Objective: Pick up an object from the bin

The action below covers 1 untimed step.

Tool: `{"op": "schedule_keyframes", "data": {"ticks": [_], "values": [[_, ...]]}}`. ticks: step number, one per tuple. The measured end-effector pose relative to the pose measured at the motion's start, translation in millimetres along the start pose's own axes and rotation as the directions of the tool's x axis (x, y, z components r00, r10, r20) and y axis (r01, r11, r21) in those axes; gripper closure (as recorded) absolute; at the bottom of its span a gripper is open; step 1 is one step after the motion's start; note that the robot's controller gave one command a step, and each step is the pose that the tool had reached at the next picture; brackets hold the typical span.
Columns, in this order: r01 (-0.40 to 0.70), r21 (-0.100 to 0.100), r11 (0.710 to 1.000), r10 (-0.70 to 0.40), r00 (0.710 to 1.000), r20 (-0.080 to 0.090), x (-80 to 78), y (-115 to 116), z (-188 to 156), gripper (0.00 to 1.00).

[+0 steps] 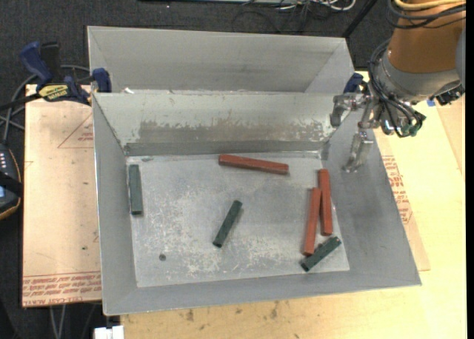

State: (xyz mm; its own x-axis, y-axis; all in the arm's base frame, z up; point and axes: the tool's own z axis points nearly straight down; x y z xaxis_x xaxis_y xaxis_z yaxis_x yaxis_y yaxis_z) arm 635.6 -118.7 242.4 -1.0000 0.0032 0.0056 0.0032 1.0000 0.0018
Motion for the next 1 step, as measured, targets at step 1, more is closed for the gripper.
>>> {"op": "schedule_keyframes", "data": {"ticks": [1], "values": [[0.657, 0.001, 0.754, -0.657, 0.754, 0.003, 42.0, -4.9, 174.9, 0.0]]}}
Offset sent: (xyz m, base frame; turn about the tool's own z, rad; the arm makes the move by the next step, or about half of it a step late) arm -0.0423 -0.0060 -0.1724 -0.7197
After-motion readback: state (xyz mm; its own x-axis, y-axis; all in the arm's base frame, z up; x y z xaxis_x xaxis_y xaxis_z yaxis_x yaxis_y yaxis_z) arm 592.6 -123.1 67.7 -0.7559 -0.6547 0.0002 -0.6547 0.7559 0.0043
